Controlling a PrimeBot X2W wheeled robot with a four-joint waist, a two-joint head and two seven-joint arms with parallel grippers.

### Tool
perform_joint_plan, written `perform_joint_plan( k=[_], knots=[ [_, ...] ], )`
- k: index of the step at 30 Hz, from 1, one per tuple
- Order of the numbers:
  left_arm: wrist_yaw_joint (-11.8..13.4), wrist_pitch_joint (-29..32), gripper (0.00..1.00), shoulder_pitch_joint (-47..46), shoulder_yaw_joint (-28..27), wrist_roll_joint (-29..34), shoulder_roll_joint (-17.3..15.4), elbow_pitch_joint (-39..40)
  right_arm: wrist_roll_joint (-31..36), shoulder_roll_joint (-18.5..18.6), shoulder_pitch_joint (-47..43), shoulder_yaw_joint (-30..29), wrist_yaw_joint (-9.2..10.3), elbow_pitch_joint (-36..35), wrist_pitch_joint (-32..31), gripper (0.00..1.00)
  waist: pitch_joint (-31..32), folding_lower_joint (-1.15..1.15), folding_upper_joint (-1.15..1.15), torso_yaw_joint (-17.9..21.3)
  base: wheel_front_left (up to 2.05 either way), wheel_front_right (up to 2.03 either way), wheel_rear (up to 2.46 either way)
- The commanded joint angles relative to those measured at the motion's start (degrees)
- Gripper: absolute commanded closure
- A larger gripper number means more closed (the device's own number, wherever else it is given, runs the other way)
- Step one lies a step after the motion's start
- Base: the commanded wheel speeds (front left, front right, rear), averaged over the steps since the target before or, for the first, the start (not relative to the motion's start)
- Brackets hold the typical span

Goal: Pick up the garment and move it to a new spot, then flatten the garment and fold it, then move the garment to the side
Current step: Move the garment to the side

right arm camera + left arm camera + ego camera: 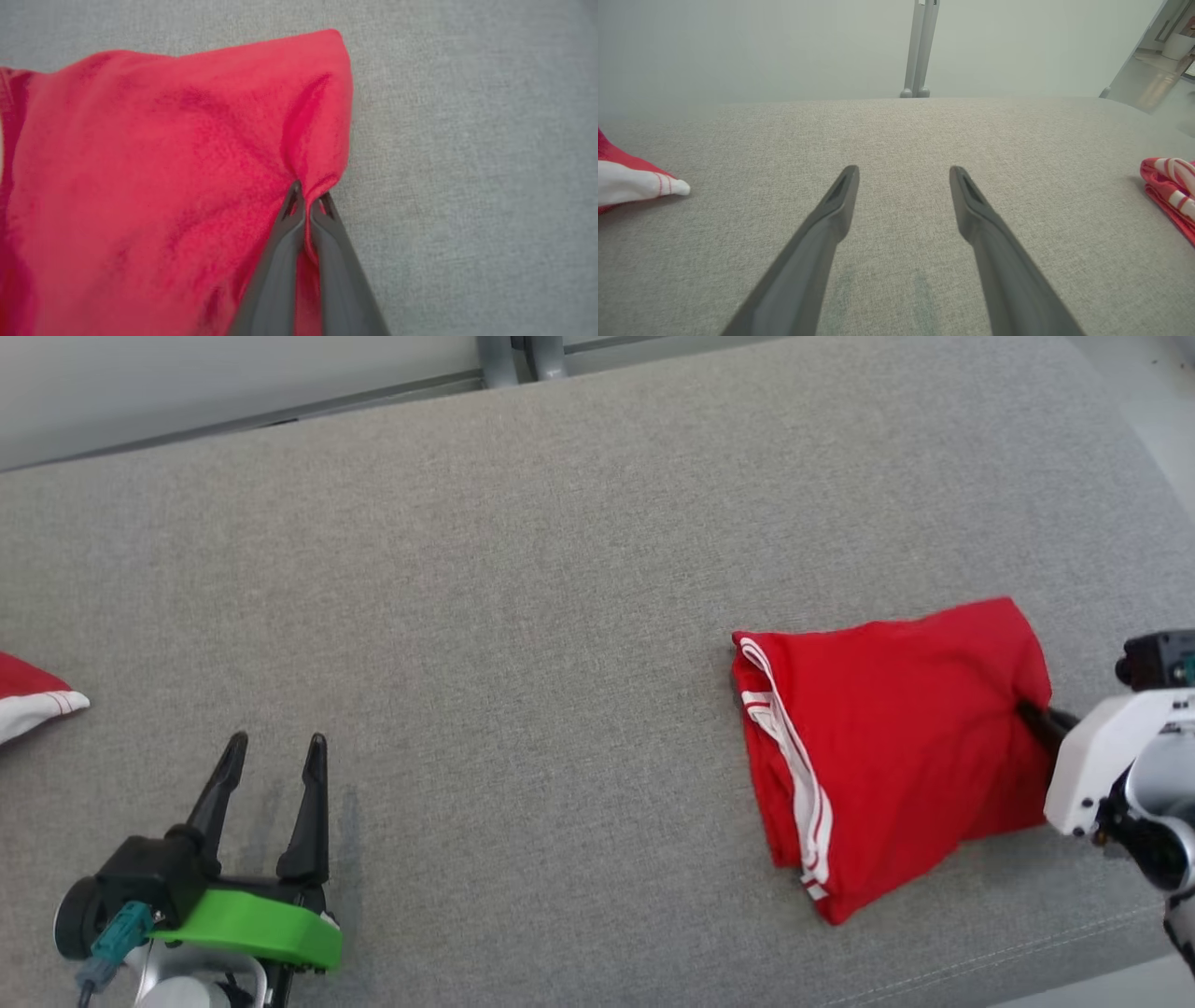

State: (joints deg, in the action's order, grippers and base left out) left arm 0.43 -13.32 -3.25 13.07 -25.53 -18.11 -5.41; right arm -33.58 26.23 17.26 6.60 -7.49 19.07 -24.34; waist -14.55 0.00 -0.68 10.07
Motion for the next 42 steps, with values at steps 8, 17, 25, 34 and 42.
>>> perform_joint_plan(
  k=[8,17,25,34,42],
  knots=[
    [0.61,0.82,0.0,-4.91,0.86,2.73,-1.69,2.18,3.7,4.55,15.51,0.23,0.0,3.11,-2.2,1.0,-10.87,0.0,0.68,-4.75,0.0,0.0,0.0],
    [1.29,0.82,0.0,-6.59,0.3,2.81,-2.47,3.79,6.4,10.08,25.06,-4.65,0.0,9.86,-3.86,1.0,-15.95,0.0,0.68,-7.78,0.0,0.0,0.0],
    [2.07,1.48,0.0,-5.97,-0.69,2.93,-4.14,5.85,7.82,13.81,23.65,-11.15,0.02,17.91,-2.33,1.0,-17.26,0.0,0.68,-7.42,0.0,0.0,0.0],
    [2.79,3.08,0.0,-5.39,-0.92,3.19,-5.63,8.25,10.44,13.59,26.58,-14.06,0.04,24.02,2.6,1.0,-18.14,0.0,0.68,-5.95,0.0,0.0,0.0],
    [3.2,2.85,0.0,-5.48,-0.11,2.94,-4.88,7.81,16.64,12.85,28.61,-15.91,0.04,28.69,7.74,0.0,-16.46,0.0,0.68,-5.98,0.0,0.0,0.0]
  ],
)
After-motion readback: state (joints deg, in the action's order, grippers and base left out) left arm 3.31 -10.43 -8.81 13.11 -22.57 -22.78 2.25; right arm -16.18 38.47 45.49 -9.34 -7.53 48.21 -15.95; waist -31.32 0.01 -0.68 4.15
